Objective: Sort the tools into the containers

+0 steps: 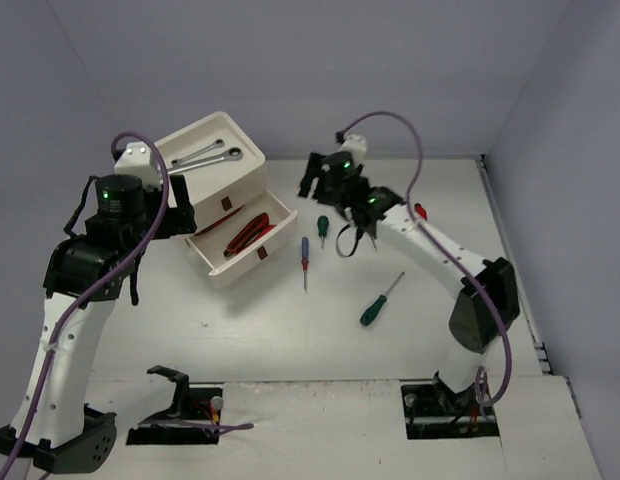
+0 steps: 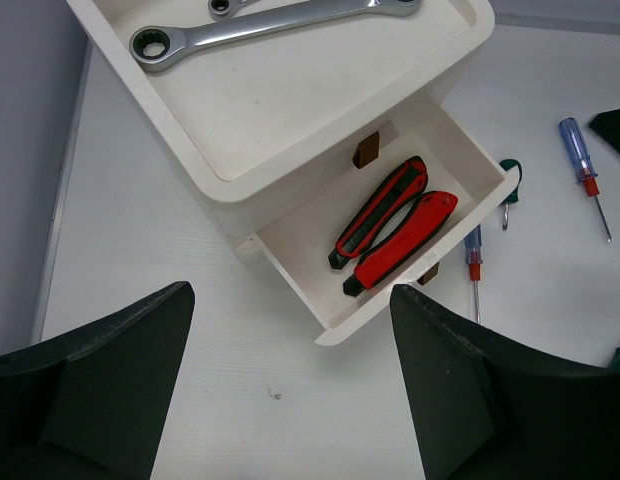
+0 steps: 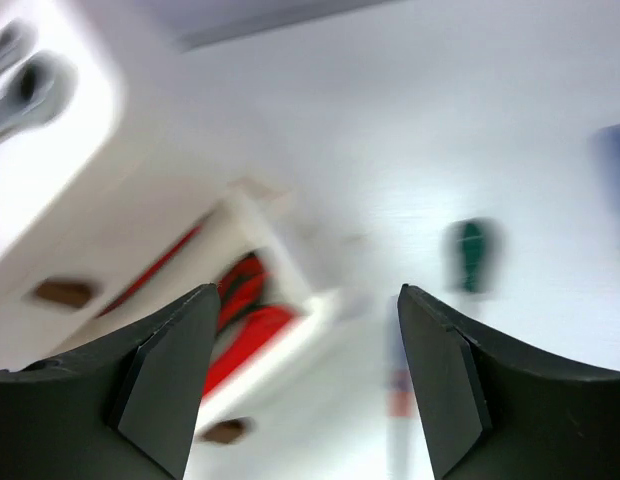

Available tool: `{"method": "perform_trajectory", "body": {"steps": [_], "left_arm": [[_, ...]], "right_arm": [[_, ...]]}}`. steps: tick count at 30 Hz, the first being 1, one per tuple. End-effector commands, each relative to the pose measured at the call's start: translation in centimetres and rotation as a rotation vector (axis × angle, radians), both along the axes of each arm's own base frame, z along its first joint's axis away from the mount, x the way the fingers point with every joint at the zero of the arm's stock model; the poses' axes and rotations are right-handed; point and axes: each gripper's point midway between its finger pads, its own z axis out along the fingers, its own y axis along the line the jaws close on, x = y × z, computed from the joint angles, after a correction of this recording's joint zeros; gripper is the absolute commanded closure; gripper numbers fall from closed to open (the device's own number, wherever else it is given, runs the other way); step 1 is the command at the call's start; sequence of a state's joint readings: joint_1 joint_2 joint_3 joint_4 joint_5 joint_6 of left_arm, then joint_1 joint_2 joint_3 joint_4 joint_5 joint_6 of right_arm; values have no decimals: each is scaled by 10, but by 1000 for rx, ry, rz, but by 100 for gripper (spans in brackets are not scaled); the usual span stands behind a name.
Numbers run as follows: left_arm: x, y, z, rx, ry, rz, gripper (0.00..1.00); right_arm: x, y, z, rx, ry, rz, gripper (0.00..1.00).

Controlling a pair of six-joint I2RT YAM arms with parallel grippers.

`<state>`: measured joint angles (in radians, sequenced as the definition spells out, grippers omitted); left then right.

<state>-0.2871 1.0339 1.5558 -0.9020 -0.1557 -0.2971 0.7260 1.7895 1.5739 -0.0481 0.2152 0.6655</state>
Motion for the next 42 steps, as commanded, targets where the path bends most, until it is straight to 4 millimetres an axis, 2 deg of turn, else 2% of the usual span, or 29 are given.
{"method": "perform_trajectory", "body": {"steps": [1,3,5,6,9,12,13,16,24,34,37,40,42], "left_arm": [[2,-4,26,-21,-80,-24,24],[2,-5,25,-19,-77,-29,23],[3,-6,23,-19,-70,-35,23],[3,-7,22,-18,-67,-39,23],[4,-8,19,-17,-58,-44,23],[6,-10,16,-25,-49,-42,23],[7,-11,14,-29,-41,-42,23],[9,-15,14,-40,-36,-58,24],[9,-13,15,-26,-40,-51,23],[7,-9,13,-9,-41,-41,23],[7,-9,14,-10,-41,-40,23],[6,-8,13,-11,-42,-38,23],[6,-8,11,-9,-38,-38,23]], "right_arm": [[26,-151,12,-274,-49,-146,30],[26,-197,-9,-338,17,-148,30],[29,-255,-37,-373,102,-204,29],[29,-273,-49,-387,136,-208,29],[27,-312,-85,-427,230,-201,28],[27,-331,-120,-442,315,-197,27],[28,-334,-134,-450,348,-189,27],[34,-338,-156,-482,387,-149,27],[46,-338,-196,-515,450,-66,27],[51,-331,-229,-515,492,16,32],[54,-328,-231,-504,492,23,43],[54,-322,-232,-509,490,30,61],[55,-317,-224,-521,472,28,76]]}}
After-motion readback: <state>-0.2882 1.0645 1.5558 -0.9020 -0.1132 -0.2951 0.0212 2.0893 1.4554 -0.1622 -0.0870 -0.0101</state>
